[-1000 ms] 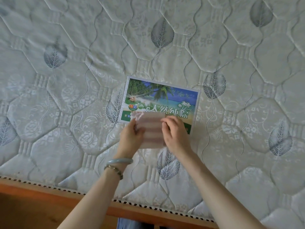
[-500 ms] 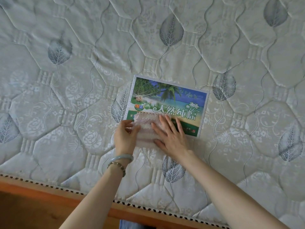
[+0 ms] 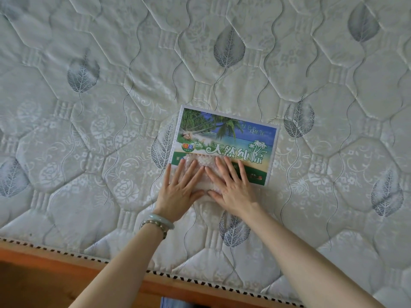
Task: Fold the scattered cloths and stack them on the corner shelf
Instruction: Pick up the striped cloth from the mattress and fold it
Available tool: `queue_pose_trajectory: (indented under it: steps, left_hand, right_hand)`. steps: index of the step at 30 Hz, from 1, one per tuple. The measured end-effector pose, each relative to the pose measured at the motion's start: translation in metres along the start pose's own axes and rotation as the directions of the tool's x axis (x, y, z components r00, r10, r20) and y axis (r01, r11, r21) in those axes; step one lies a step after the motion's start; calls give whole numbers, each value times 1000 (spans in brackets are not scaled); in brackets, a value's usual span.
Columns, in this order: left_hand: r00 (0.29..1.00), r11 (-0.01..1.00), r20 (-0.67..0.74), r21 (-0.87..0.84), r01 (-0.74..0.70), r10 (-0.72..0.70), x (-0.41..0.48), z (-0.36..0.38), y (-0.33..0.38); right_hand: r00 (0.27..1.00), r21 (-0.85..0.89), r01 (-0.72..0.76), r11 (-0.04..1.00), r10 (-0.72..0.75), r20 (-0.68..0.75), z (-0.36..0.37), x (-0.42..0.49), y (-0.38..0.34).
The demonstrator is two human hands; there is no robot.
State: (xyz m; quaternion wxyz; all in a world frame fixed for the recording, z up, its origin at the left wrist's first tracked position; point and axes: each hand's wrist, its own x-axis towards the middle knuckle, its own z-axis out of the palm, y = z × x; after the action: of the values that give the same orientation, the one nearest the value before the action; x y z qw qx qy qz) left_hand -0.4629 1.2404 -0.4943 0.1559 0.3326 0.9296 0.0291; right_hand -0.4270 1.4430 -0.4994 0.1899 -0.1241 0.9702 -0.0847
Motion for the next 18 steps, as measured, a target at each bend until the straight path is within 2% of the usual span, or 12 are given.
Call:
queue_pose_trajectory:
  steps: [2,3,4,5,7,8,9,10,13,15,16,18]
  left_hand:
    - [992,971,-98,-232,56,-81,-4,-7,4]
    - [972,914,-131,-384,131,-194,-5,-10,6]
    - [928,814,-127,-531,235,-351,-6,-12,9]
    - [853,659,-65,-666,349,-518,-6,-14,12]
    - [670,278,176,-813,512,-721,-2,-22,17]
    - [619,164,269,-818,551,-738,2,-27,18]
    - [603,122,324,-806,580,-729,5,-32,19]
    - [607,117,358,-789,603,-709,8,-36,20]
    - [618,114,448,-744,659,-647,15,-38,23]
    - [619,125,480,-719,683,-622,19,-38,23]
    - [625,127,490,-717,686,-608,19,-38,23]
    - [645,60,526,-748,661,-554,17,-41,25]
  right_hand:
    - [990,154,-4,988,25,-137,-6,-5,-3]
    - [973,266,-31,964,90,-214,-10,-8,-5]
    - [939,383,-93,919,209,-273,-14,-11,-7]
    - [894,519,-184,835,361,-265,-17,-14,-10]
    - [783,786,-377,490,622,-12,-28,-15,-15]
    - [722,845,-449,291,675,151,-32,-12,-17]
    - [666,859,-493,142,697,266,-36,-9,-17]
    - [621,861,-507,40,710,332,-39,-6,-17]
    - [552,860,-467,-205,692,465,-44,2,-20]
    - [535,838,-472,-273,667,518,-47,4,-25]
    - [530,827,-490,-274,660,532,-48,3,-27]
    - [520,805,-536,-255,651,553,-52,1,-29]
